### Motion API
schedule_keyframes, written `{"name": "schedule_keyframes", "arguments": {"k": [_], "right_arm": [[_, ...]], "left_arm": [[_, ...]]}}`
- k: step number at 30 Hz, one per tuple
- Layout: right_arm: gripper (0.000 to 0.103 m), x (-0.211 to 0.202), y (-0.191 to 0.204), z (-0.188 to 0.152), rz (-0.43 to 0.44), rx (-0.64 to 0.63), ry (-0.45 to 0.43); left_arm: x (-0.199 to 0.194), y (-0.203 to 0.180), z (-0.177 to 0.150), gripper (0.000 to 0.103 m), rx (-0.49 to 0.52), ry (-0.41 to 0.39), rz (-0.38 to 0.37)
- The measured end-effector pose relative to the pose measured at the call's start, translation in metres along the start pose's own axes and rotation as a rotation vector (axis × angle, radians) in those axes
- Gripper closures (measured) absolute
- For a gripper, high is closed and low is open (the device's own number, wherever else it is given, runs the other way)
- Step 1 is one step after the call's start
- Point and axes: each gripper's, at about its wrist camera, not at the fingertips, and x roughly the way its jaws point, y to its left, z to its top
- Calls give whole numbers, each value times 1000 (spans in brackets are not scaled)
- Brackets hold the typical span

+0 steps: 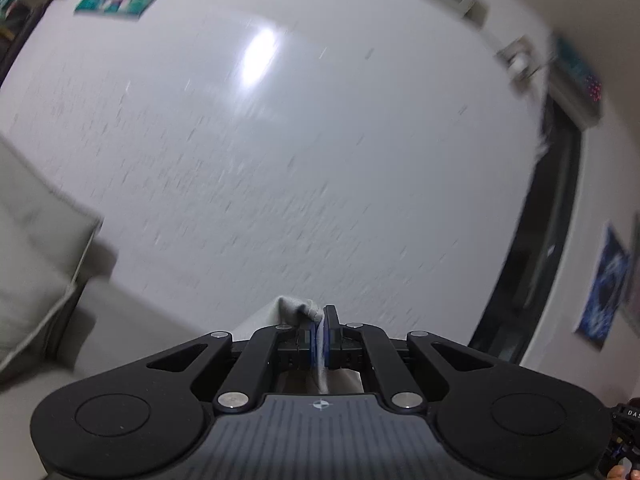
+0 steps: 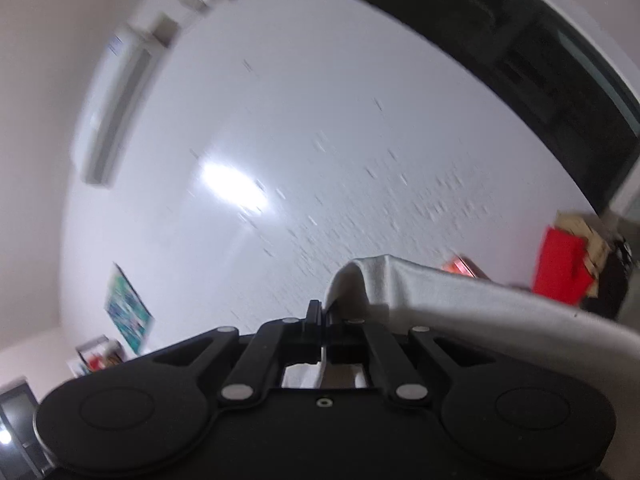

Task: Fold clothes
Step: 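Raise the sweatshirt high with both grippers to shake it open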

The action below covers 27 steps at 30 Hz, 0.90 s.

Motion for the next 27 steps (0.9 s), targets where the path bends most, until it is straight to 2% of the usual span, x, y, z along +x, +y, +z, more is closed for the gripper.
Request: {"name": "schedule_keyframes", "arguments": {"k": [4, 6, 7, 9, 11, 12, 14, 16, 19, 23, 27], "right_arm": [[101, 92, -51, -26, -165, 27, 150], [101, 129, -60, -25, -215, 20, 164], [101, 140, -59, -19, -226, -1, 145], [101, 142, -39, 11, -187, -46, 76], [101, 127, -20, 36, -132, -80, 3], [101, 118, -11, 45, -106, -93, -28], [101, 102, -14, 42, -90, -118, -55], [101, 95, -31, 27, -109, -117, -30], [101, 99, -76, -16, -168, -92, 64], [101, 115, -145, -83, -304, -2, 243], [101, 107, -200, -153, -435, 75, 393]], "left_arm": [[91, 34, -34, 101, 13, 169, 131], [120, 34, -32, 101, 31, 174, 165], [121, 27, -22, 101, 52, 139, 153], [113, 11, -1, 101, 95, 32, 111], [99, -4, 15, 101, 127, -63, 69], [93, -7, 16, 101, 142, -96, 56], [84, -5, 2, 101, 159, -120, 35], [89, 4, -21, 101, 168, -90, 48], [108, 35, -78, 101, 161, 16, 115], [125, 100, -171, 101, 55, 216, 241], [127, 153, -253, 101, -43, 385, 380]]}}
